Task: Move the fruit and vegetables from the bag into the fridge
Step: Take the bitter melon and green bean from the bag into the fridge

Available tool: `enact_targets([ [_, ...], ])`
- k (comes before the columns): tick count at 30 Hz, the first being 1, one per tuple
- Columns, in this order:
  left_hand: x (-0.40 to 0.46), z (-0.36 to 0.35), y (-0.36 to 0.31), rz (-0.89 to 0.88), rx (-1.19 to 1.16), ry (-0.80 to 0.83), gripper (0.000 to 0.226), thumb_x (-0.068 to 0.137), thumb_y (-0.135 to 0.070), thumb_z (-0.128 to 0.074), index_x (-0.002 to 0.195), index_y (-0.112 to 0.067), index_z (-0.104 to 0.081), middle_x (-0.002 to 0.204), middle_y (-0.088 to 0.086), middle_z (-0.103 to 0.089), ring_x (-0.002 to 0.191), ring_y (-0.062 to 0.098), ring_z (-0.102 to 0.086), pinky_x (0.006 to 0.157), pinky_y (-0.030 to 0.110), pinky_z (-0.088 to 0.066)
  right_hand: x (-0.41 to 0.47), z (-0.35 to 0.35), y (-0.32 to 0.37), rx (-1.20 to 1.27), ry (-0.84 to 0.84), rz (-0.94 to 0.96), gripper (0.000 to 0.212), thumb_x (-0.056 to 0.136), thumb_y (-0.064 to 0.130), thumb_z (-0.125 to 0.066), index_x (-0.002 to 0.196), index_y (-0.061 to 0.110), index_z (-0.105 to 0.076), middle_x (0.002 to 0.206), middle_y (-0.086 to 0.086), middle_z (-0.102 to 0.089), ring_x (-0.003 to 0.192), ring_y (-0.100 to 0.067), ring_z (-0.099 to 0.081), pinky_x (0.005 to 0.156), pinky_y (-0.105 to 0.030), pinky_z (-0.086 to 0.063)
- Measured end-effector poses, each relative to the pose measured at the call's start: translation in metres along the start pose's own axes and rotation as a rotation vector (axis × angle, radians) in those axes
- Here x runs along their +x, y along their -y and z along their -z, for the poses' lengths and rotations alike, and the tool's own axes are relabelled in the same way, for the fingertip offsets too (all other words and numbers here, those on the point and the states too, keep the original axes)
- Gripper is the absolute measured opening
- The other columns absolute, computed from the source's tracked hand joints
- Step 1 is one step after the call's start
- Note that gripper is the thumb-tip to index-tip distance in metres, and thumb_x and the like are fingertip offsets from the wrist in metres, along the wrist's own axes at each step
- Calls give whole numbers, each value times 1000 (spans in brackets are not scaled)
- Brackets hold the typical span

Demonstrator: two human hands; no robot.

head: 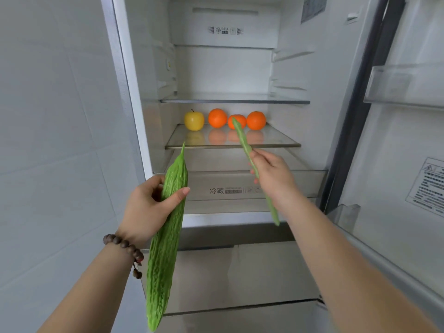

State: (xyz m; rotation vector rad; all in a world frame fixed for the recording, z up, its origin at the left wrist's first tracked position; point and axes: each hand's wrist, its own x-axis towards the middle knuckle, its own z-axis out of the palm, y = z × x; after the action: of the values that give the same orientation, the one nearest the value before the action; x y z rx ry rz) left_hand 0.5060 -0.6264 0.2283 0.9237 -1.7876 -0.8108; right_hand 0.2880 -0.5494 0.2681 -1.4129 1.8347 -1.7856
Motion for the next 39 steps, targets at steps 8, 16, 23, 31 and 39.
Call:
enact_targets([
  [8, 17, 29, 12, -25, 23, -38, 32, 70, -50, -75, 78, -21, -64, 70, 15, -65, 68, 33, -62, 61, 41, -53, 103, -35, -24, -703, 500, 293, 28, 85, 15, -66, 112, 7, -66, 103, -11, -64, 92, -22, -58, 79, -26, -42],
  [16, 31, 47, 30, -31, -13, -33, 32, 66, -48, -71, 81, -20, -66, 70, 6, -67, 69, 24, -63, 61, 30, -51, 150, -75, -52, -937, 833, 141, 40, 77, 12, -74, 116, 6, -64, 109, -14, -67, 84, -13, -54, 60, -11, -36],
  [23, 36, 49, 36, -28, -14, -25, 28, 67, -45, -71, 79, -20, -66, 68, 4, -66, 66, 22, -63, 53, 18, -47, 156, -81, -60, -875, 837, 106, 42, 77, 16, -75, 117, 7, -63, 111, -13, -67, 92, -21, -63, 79, -21, -44],
  [31, 38, 42, 19, -78, 10, -18, 27, 72, -43, -73, 78, -18, -65, 70, 8, -65, 67, 23, -60, 56, 17, -45, 125, -70, -30, -529, 568, 184, 30, 79, 23, -73, 107, 12, -68, 105, -6, -70, 88, -9, -60, 85, -19, -46],
  [39, 58, 34, -46, -204, -53, 70, 42, 70, -46, -74, 82, -7, -63, 67, 5, -61, 60, 13, -55, 54, 24, -44, 69, -36, -20, -381, 406, 187, 19, 85, 23, -67, 102, 16, -71, 93, 6, -69, 84, -7, -62, 79, -17, -44],
])
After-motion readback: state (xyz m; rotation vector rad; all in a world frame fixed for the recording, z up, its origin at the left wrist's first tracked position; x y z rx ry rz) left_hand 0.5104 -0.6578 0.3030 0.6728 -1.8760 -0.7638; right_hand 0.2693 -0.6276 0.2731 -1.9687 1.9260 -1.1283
